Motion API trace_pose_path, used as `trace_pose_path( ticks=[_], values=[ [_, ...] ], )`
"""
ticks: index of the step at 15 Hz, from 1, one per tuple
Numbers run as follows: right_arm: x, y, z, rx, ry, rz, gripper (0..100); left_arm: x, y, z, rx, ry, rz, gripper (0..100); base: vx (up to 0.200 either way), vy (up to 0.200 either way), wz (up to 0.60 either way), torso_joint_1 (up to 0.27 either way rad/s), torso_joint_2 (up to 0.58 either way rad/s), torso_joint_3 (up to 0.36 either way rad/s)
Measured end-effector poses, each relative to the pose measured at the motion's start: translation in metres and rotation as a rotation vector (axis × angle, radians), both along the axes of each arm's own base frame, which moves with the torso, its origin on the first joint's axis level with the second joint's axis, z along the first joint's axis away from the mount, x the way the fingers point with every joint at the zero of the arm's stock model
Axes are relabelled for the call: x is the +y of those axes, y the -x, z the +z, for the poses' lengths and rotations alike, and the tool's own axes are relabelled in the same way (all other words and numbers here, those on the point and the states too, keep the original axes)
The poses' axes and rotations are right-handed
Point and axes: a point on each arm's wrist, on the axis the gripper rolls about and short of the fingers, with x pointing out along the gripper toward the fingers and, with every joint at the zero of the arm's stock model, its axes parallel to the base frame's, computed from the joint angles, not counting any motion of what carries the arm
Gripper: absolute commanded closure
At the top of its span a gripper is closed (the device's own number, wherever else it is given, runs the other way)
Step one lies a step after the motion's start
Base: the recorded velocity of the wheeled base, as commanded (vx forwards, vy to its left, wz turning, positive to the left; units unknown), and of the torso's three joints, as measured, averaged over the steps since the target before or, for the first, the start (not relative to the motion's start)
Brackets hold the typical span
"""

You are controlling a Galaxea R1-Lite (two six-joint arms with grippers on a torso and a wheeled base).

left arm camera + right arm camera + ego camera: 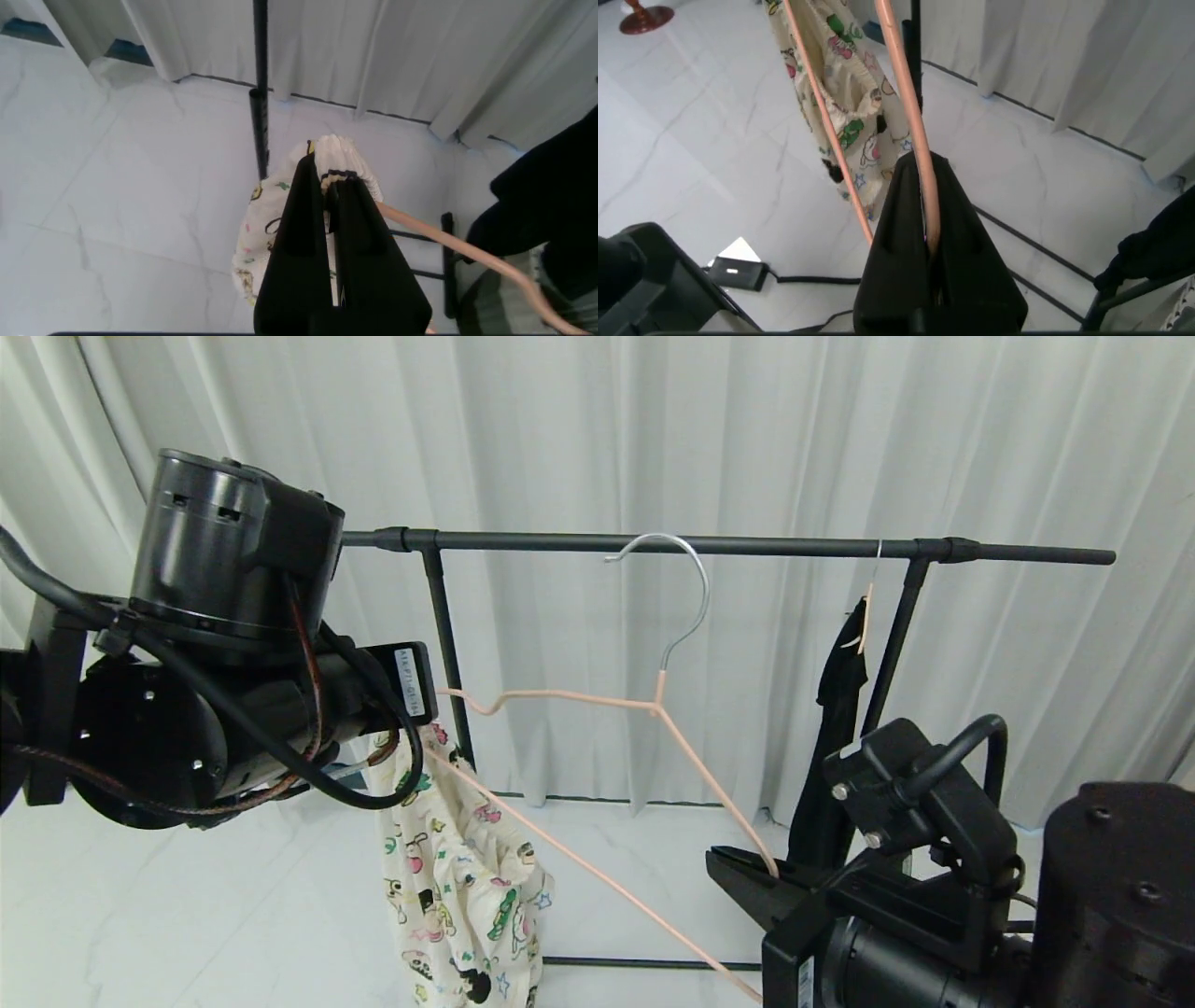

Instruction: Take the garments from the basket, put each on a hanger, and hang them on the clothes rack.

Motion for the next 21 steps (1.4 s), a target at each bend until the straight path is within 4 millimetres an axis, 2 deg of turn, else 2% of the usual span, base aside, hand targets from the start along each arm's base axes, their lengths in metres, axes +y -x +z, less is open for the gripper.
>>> trace_pose_path(
  ticks=[8,12,16,18,21],
  values=[
    [0.028,-0.015,-0.01,-0.017,-0.006,-0.064,100,-0.012,0.012,0.005,-0.017,0.075,-0.035,100,0.0,0.0,0.0,0.0,0.0,0.0],
    [0.046,-0.022,-0.007,-0.023,-0.023,-0.064,100,-0.041,0.036,0.017,-0.043,0.16,-0.167,100,0.0,0.0,0.0,0.0,0.0,0.0],
    [0.062,-0.028,-0.009,-0.022,-0.025,-0.064,100,-0.061,0.058,0.035,-0.065,0.241,-0.302,100,0.0,0.0,0.0,0.0,0.0,0.0],
    [0.065,-0.03,-0.012,-0.019,-0.021,-0.069,100,-0.06,0.065,0.038,-0.054,0.255,-0.356,100,0.0,0.0,0.0,0.0,0.0,0.0],
    [0.063,-0.035,-0.014,-0.014,-0.027,-0.141,100,-0.044,0.068,0.03,-0.03,0.133,-0.391,100,0.0,0.0,0.0,0.0,0.0,0.0]
  ],
)
